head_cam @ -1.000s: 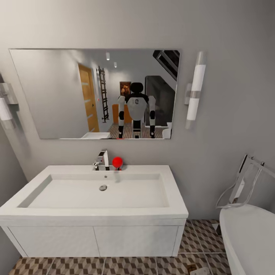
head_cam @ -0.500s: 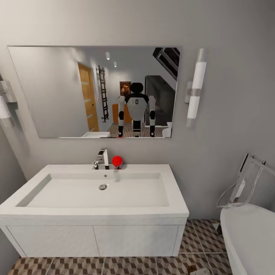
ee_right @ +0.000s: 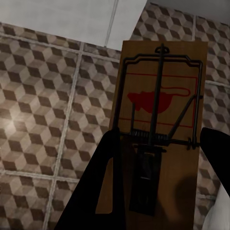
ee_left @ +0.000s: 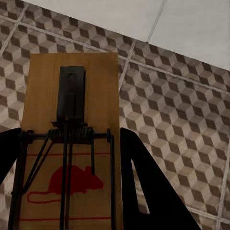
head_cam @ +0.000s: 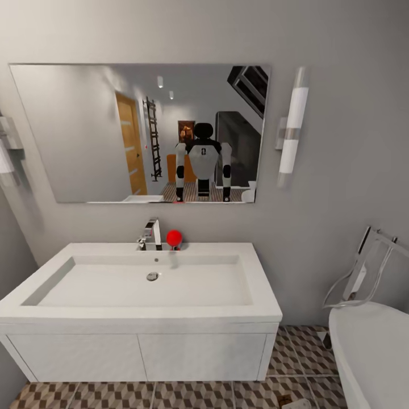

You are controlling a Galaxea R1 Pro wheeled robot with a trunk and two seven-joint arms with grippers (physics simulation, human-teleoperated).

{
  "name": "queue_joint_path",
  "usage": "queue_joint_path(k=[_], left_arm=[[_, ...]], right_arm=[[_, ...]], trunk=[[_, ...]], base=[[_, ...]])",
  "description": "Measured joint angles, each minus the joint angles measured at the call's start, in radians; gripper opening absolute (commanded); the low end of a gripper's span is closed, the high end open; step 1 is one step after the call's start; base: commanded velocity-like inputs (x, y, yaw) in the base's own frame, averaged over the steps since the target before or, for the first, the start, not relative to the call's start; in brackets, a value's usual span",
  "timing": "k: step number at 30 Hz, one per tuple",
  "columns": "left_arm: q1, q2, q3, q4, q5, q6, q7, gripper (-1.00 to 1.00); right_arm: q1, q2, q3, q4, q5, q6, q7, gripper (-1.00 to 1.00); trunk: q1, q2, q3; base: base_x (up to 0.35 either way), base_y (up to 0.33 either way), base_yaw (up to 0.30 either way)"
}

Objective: Take the four mousetraps from the cabinet in the bathroom and place them on the bathroom floor. Make sure all four end up on the same floor surface, and ensure that at least two of them are either under or directly next to the same bathroom sink.

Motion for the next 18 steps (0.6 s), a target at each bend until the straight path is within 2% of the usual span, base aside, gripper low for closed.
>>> queue_joint_path(k=[10, 13, 18], left_arm=[[-0.003, 0.001, 0.002, -0.001, -0.001, 0.012, 0.001, -1.0], [-0.004, 0.009, 0.002, -0.009, -0.001, 0.055, 0.001, -1.0], [-0.005, 0.015, 0.005, -0.035, -0.002, 0.089, 0.003, -1.0]], right_arm=[[0.0, 0.001, 0.0, 0.001, 0.0, 0.0, 0.001, -1.0], [0.0, 0.001, 0.0, 0.001, 0.0, 0.0, 0.001, -1.0], [0.0, 0.001, 0.0, 0.0, 0.0, 0.0, 0.001, -1.0]], trunk=[[0.038, -0.07, -0.031], [0.05, -0.091, -0.041], [0.069, -0.126, -0.057]], base=[[0.0, 0.0, 0.0], [0.0, 0.0, 0.0], [0.0, 0.0, 0.0]])
